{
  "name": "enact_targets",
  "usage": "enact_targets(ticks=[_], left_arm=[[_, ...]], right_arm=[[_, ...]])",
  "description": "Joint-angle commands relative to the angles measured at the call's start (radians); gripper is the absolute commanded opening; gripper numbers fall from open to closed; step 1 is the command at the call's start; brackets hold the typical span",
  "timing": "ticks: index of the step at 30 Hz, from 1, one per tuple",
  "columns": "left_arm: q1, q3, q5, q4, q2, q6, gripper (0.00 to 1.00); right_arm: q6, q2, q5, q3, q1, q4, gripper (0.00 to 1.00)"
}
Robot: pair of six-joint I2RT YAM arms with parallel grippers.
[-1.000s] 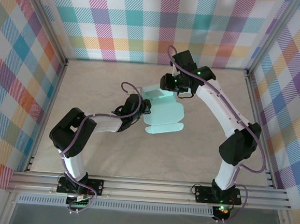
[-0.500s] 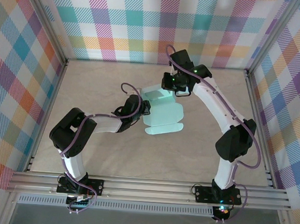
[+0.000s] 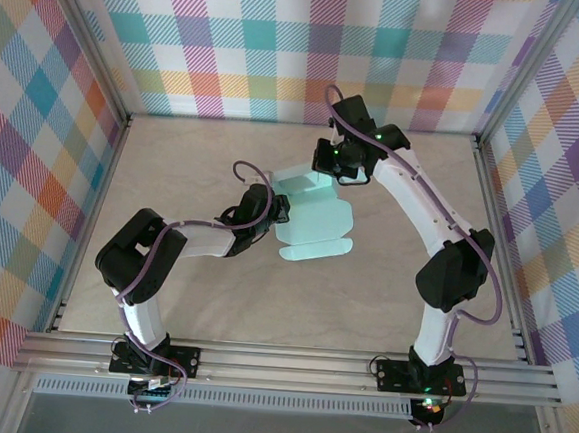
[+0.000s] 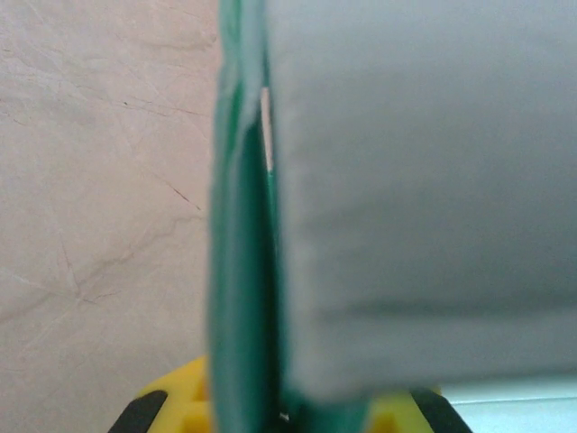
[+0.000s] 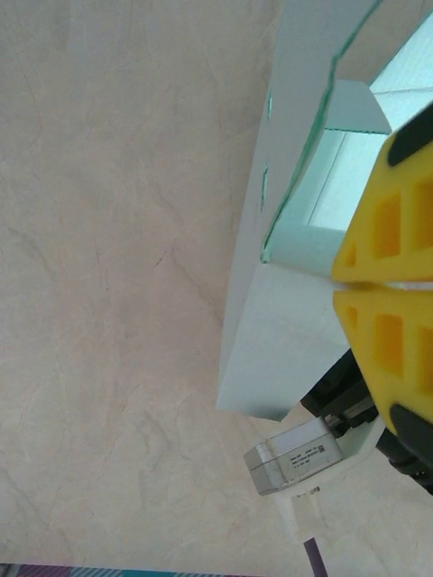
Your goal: Fold the paper box
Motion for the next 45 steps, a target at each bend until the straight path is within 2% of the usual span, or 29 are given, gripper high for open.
enact_targets(ticks=[1, 4, 5, 6, 8, 13, 17, 20, 26, 29, 32, 38, 45], left_arm=[[-0.012, -0.006, -0.005, 0.047, -0.031, 0.003, 0.0], [-0.012, -0.006, -0.005, 0.045, -0.031, 0.002, 0.0], [-0.012, -0.008, -0.004, 0.044, -0.03, 0.002, 0.0], [-0.012, -0.007, -0.005, 0.044, -0.03, 0.002, 0.0], [-0.011, -0.005, -0.005, 0.04, -0.029, 0.004, 0.0], [-0.01, 0.0, 0.011, 0.034, -0.023, -0.008, 0.0], [-0.005, 0.019, 0.038, -0.011, -0.018, -0.014, 0.0], [-0.001, 0.021, 0.065, -0.016, -0.021, -0.015, 0.0], [0.011, 0.035, 0.144, -0.043, -0.037, 0.013, 0.0], [0.016, 0.032, 0.194, -0.03, -0.047, 0.029, 0.0], [0.016, 0.02, 0.234, 0.01, -0.049, 0.046, 0.0], [0.016, 0.028, 0.262, 0.03, -0.035, 0.035, 0.0], [0.016, 0.044, 0.249, -0.015, -0.034, 0.004, 0.0]], right_arm=[[0.012, -0.005, -0.022, -0.011, 0.002, 0.007, 0.0], [0.01, -0.014, -0.009, -0.018, 0.001, 0.009, 0.0], [0.008, -0.018, -0.007, -0.021, 0.001, 0.009, 0.03], [0.007, -0.024, -0.007, -0.022, 0.001, 0.011, 0.13], [0.008, -0.043, -0.011, -0.033, 0.001, 0.027, 0.26], [0.003, -0.111, -0.036, -0.058, -0.002, 0.06, 0.47], [-0.008, -0.219, -0.058, -0.145, -0.014, 0.14, 0.54], [0.006, -0.334, -0.156, -0.281, -0.076, 0.253, 0.58], [0.007, -0.513, -0.282, -0.542, -0.297, 0.405, 0.58], [0.013, -0.531, -0.346, -0.602, -0.404, 0.413, 0.46], [-0.015, -0.489, -0.435, -0.604, -0.465, 0.379, 0.39], [-0.079, -0.394, -0.598, -0.574, -0.463, 0.371, 0.31], [-0.198, -0.335, -0.709, -0.569, -0.402, 0.332, 0.3]])
